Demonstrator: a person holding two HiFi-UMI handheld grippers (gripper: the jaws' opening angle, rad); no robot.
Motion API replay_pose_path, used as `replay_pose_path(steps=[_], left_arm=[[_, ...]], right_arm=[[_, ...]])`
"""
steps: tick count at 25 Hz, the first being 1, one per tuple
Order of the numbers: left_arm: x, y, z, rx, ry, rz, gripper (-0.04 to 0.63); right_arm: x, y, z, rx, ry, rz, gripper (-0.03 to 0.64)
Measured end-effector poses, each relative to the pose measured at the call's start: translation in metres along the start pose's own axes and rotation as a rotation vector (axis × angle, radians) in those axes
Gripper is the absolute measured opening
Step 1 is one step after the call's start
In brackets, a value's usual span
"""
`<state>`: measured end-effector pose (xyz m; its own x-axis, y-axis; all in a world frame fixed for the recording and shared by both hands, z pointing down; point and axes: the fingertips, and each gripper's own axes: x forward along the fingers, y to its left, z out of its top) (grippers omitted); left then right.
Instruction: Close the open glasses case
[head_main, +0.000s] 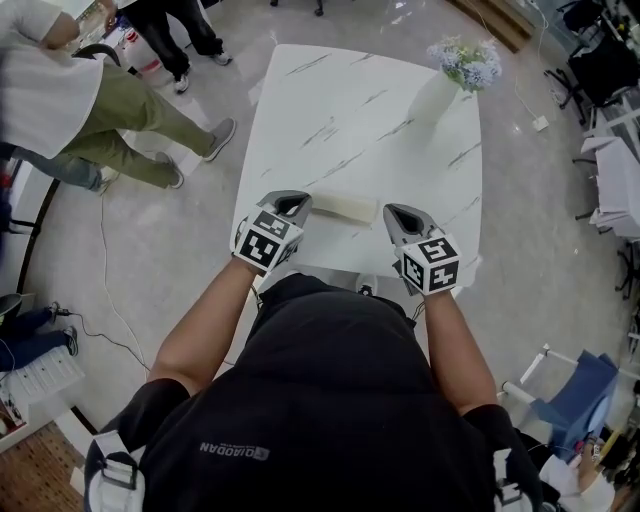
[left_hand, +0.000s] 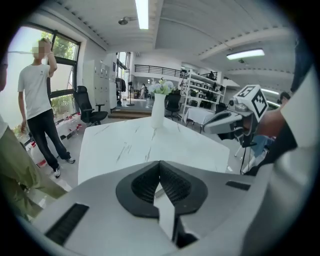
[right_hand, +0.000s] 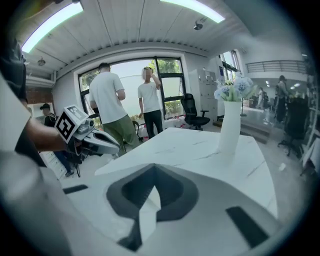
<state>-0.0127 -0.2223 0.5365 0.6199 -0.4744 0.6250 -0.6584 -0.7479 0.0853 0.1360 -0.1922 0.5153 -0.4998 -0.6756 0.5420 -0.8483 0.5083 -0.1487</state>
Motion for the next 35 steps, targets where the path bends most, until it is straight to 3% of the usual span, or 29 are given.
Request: replay_pose_path(steps=[7,18,26,35], left_arm=[[-0.022,-0.002,0.043,-0.088,-0.141,0.011,0.004],[-0.060,-0.018,0.107,-0.045,-0.292,-0.006,0.003],[-0.070,-0.022,0.117,-0.011,-0.307,0.012,0.003],[-0.074,-0.024,0.112,0.010,-0.301,0.017,0.003]], right_arm=[[-0.023,-0.005,0.034,0.174,-0.152,0.002,0.002],[-0.057,-0.001,0.082,0.174,-0.279,-0.004,0.002],[-0.074,-0.003,0.091,0.038,-0.281,-0.051,0.002],[-0.081,-0.008,0.083,0.060,-0.280,-0.066,0.002]])
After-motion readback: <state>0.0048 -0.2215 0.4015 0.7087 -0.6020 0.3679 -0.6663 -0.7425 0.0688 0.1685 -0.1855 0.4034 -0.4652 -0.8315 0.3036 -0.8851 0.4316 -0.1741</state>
